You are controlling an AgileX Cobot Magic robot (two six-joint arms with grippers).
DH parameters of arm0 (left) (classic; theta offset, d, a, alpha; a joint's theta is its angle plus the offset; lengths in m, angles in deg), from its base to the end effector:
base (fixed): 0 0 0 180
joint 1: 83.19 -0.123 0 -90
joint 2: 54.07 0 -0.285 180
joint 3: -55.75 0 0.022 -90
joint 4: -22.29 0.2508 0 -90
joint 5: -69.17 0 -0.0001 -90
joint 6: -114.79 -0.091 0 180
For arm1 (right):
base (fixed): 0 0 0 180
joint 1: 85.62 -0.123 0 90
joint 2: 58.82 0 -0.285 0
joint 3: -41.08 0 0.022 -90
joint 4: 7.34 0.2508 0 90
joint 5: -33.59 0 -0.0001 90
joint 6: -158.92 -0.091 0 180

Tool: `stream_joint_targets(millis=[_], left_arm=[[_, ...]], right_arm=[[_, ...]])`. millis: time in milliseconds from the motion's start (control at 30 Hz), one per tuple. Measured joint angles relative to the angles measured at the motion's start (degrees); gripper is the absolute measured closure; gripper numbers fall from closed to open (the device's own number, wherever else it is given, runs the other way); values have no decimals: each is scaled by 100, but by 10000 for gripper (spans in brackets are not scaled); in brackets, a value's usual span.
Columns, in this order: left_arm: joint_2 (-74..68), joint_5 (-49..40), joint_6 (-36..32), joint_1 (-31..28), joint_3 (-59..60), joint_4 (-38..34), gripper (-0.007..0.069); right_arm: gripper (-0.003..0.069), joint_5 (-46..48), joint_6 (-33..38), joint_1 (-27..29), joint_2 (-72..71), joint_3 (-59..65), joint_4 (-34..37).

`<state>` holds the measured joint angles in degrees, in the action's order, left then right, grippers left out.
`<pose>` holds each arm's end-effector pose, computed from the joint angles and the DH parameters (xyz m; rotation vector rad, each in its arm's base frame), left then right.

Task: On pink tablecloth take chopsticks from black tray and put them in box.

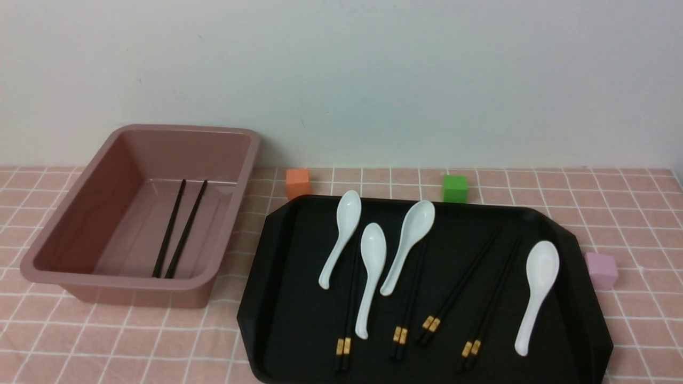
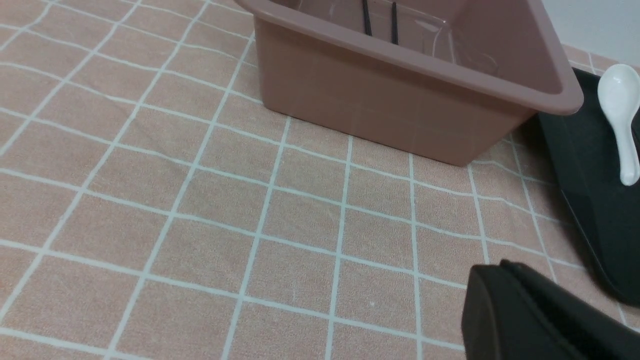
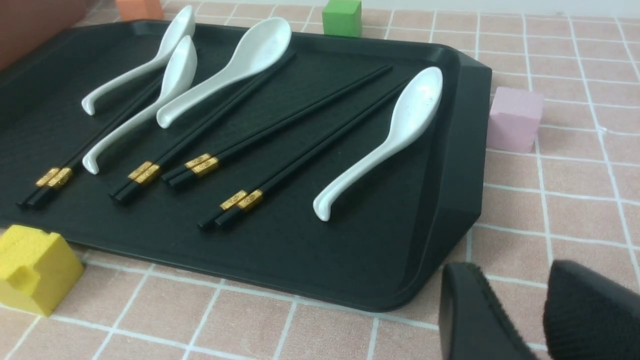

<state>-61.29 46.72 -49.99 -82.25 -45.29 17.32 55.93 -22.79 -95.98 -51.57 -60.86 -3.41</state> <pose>0.0522 -0.0039 0.1684 -0.2898 1.8818 -0.2776 0.0508 0.0117 0.1738 -0.1003 1.8807 0.2126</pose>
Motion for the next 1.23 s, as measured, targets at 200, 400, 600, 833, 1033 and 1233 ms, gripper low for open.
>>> stream_joint_targets(millis=[200, 400, 600, 833, 1033, 1233], left_arm=[[0, 0, 0, 0, 0, 0, 638], [0, 0, 0, 0, 0, 0, 637], [0, 0, 0, 0, 0, 0, 635], [0, 0, 0, 0, 0, 0, 627], [0, 0, 0, 0, 0, 0, 623], [0, 0, 0, 0, 0, 0, 617]], right_arm=[[419, 0, 0, 0, 0, 0, 0], [419, 0, 0, 0, 0, 0, 0], [419, 0, 0, 0, 0, 0, 0], [419, 0, 0, 0, 0, 0, 0], [419, 0, 0, 0, 0, 0, 0], [419, 0, 0, 0, 0, 0, 0]])
